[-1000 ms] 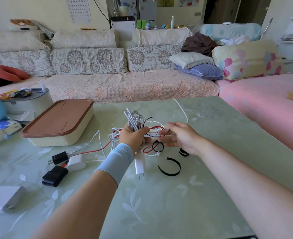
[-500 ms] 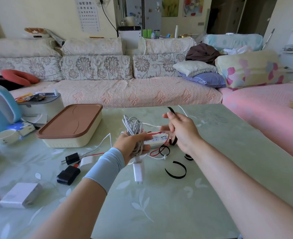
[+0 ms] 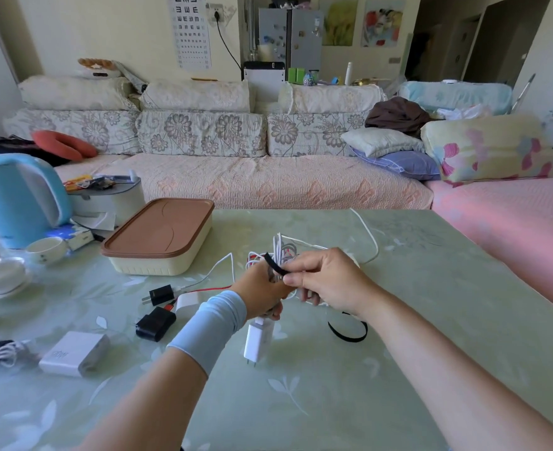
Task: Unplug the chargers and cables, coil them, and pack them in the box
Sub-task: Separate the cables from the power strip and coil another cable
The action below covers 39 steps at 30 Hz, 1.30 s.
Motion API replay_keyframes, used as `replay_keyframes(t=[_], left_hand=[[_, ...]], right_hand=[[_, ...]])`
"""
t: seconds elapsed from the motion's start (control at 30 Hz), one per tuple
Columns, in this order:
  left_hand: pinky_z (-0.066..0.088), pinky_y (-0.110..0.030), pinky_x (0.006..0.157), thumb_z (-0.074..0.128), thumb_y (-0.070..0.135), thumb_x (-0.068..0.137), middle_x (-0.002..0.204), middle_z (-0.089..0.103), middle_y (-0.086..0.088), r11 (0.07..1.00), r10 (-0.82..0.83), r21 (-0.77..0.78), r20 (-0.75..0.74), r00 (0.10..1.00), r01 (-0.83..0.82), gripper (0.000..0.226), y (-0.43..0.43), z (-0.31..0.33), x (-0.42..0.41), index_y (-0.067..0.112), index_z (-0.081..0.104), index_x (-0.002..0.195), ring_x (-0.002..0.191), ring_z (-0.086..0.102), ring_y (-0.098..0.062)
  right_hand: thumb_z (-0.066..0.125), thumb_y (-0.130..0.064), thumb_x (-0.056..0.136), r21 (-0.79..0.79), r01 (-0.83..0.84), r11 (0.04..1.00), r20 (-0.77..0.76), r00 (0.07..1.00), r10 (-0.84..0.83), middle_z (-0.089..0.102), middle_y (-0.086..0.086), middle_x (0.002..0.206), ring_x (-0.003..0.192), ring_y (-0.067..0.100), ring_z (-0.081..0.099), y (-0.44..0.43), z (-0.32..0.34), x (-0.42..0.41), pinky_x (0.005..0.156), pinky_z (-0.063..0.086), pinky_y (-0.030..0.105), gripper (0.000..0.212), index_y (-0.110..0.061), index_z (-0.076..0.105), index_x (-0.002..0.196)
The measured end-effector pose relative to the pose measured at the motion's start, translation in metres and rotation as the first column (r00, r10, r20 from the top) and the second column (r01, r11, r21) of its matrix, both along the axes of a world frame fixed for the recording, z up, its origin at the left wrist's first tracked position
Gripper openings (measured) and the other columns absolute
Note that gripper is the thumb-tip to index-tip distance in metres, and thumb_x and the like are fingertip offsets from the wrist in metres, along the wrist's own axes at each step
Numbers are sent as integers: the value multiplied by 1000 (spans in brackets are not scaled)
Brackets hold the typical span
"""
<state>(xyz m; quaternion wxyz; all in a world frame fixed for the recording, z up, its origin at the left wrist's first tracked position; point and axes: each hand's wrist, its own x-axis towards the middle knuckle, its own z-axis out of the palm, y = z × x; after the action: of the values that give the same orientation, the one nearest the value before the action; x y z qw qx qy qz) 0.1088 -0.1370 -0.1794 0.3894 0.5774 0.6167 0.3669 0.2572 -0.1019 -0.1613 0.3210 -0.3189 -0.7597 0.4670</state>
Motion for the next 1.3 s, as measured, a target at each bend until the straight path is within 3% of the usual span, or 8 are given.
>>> replay_keyframes(t=[0.23,0.33,0.43,0.8,0.87,1.03,1.2,1.3], left_hand=[[47,-32,48,74,19,81,59,56,7,967,-219,118,-66,974,225,22,0,-2,-6,35,60,77,49,50,-22],[45,-37,55,70,27,80,71,56,-5,960,-276,79,90,957,269,13,-4,-1,-7,26,62,90,57,50,-25],[41,-31,55,53,39,88,73,54,-11,986,-105,-75,400,911,147,30,-3,0,-7,11,58,96,53,51,-26],[40,-28,42,32,42,100,82,54,-20,949,294,22,301,907,-315,31,14,-15,-13,25,46,79,49,42,-24],[46,-42,50,35,48,98,83,56,-20,956,273,30,269,924,-291,30,12,-13,-15,32,50,77,55,47,-26],[38,-22,39,33,34,104,69,60,-21,995,48,76,272,961,-71,32,2,-11,-9,8,51,95,41,46,-24],[53,-31,51,40,28,103,64,69,-11,991,-38,132,56,998,31,30,-6,-6,-9,10,60,88,51,62,-25],[41,-21,45,45,29,101,57,53,2,989,-28,136,-161,987,51,34,-9,-5,-9,22,52,69,42,43,-11]], right_hand=[[86,-10,70,-308,173,936,42,985,-168,64,9,56,41,18,54,4,-3,-2,39,32,21,17,-11,69,70],[84,-9,72,-370,220,903,73,975,-208,62,4,52,39,15,51,7,-4,-4,39,32,20,19,-8,66,77],[85,-12,71,-357,232,905,77,973,-219,63,3,52,41,15,50,7,-6,-4,38,31,20,21,-8,64,76],[63,-6,93,-434,58,899,146,989,7,70,5,70,51,10,56,21,-11,14,48,46,21,7,-2,67,96],[63,-7,93,-382,11,924,191,979,67,73,8,77,59,12,60,24,-14,20,58,49,22,9,-3,71,95],[73,-24,87,-3,-95,996,348,933,90,76,-13,94,97,1,66,29,-20,16,92,47,17,8,-31,77,88],[62,-12,84,268,-54,962,472,878,-82,66,-8,64,58,1,57,42,-21,22,66,51,30,21,-21,69,67],[65,-11,87,188,-100,977,505,863,-9,75,-3,80,74,3,63,44,-22,24,77,55,30,15,-17,78,82]])
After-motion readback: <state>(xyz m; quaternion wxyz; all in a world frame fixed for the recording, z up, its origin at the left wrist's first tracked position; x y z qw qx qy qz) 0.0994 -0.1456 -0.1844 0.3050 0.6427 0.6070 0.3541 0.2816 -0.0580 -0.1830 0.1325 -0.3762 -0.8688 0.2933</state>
